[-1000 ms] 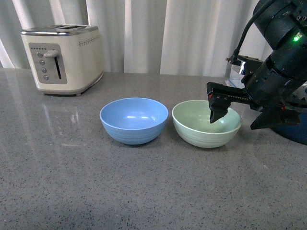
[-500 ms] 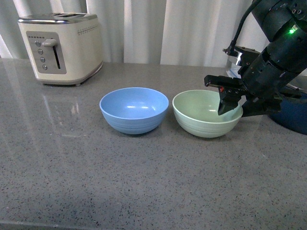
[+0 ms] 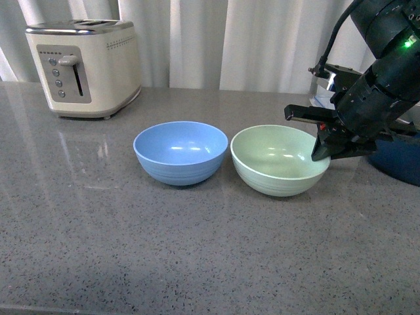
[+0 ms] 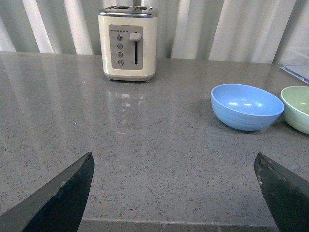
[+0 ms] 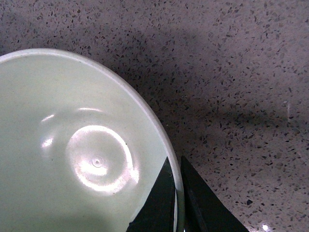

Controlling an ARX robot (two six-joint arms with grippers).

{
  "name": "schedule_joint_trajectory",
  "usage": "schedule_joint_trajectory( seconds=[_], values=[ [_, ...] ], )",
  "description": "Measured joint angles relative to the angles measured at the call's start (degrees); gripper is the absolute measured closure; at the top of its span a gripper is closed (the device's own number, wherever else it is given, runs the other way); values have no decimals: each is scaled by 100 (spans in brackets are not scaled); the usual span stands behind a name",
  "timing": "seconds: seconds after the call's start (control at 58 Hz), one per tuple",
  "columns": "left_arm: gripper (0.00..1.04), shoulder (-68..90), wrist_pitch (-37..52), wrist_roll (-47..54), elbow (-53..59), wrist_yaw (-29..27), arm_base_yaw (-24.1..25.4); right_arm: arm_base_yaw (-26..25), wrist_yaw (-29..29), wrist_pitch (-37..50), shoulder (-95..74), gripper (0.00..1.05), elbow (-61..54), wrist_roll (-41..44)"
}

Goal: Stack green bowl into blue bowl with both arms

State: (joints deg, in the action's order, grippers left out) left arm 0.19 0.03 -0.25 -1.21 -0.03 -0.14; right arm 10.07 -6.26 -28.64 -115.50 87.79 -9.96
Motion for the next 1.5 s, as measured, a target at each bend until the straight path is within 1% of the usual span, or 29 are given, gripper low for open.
schedule_joint_trajectory(
  seconds=[0.172,0.379,0.517,0.707,0.983,1.207,1.5],
  values=[
    [7,0,0,0,0,2,0,-31,2,-129,107,104,96,140],
    [7,0,0,0,0,0,0,2,-133,-354,238,104,540,271],
    [7,0,0,0,0,0,0,186,-302,-507,334,104,887,310],
    [7,0,0,0,0,0,0,586,-476,-638,315,104,1252,328],
    [7,0,0,0,0,0,0,992,-645,-737,-138,104,1808,332],
    [7,0,0,0,0,0,0,1121,-682,-787,-546,104,2055,330],
    [7,0,0,0,0,0,0,1165,-719,-820,-831,104,2234,337]
  ],
)
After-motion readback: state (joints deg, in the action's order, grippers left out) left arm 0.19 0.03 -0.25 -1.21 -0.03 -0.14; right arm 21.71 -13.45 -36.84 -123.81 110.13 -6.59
